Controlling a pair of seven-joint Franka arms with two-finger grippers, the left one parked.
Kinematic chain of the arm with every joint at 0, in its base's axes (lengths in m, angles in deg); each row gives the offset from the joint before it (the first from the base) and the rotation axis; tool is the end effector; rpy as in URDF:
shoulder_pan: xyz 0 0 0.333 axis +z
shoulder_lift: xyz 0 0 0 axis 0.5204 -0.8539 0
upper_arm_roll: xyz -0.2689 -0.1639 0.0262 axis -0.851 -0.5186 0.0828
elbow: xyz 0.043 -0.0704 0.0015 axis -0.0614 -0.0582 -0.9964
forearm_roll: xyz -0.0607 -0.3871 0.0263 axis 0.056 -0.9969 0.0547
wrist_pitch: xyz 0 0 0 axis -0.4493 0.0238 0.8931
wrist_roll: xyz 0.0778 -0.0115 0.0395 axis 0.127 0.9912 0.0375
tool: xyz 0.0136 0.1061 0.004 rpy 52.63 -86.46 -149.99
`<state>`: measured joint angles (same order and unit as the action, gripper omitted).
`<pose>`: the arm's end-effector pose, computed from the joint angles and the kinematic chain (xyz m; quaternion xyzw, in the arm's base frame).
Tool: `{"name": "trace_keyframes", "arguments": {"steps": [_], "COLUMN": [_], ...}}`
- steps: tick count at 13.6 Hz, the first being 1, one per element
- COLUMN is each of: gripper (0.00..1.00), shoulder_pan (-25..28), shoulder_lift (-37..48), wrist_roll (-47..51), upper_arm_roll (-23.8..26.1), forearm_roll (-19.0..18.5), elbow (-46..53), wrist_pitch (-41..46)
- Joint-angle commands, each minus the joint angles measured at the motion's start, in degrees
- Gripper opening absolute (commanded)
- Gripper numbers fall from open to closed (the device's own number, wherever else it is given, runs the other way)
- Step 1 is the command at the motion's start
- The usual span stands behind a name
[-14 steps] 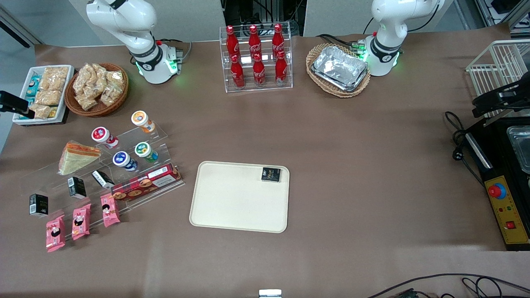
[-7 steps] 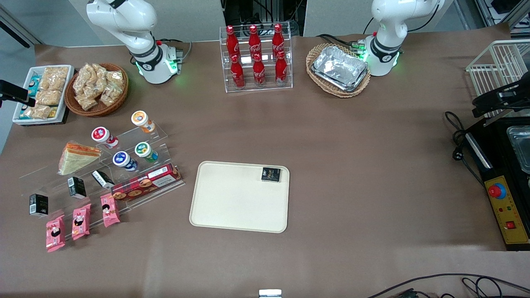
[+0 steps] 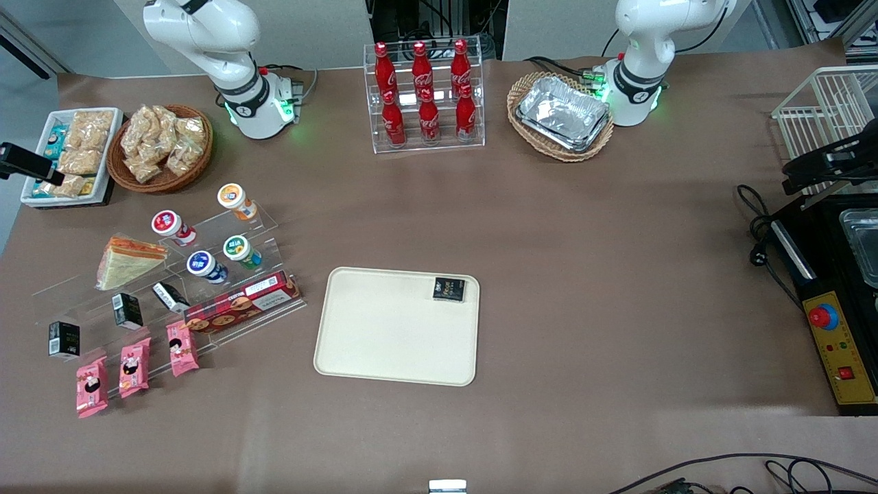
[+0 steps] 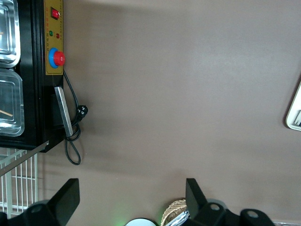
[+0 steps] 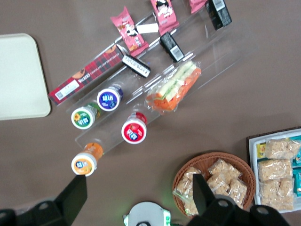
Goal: Place sandwich on tray
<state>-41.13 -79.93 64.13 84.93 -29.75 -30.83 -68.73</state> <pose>0.4924 -0.1219 0.6396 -0.9930 0.1018 0.0572 0.0158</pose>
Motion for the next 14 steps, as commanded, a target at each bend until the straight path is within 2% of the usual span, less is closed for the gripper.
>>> {"name": "trace_keyframes", "arguments": {"steps": [1,6,9,11,14], "gripper": [1.0,1.0,1.0,1.0,1.0], "shoulder_pan": [-0.3,0.1,0.5,3.0,4.5], "shoulder_lift": [-0.1,-1.2,-1.8,-3.0,-3.8], "wrist_roll": [1.9,1.9,4.2,9.6,10.5], "upper_arm_roll": [0.4,2.0,5.4,5.7,5.8], "forearm_roll": [0.9,1.1,4.3,4.1,3.7], "elbow": [0.7,1.2,1.2,1.2,1.1], "wrist_pitch": [-2.6,-3.9,-4.8,-5.5,-7.6]}}
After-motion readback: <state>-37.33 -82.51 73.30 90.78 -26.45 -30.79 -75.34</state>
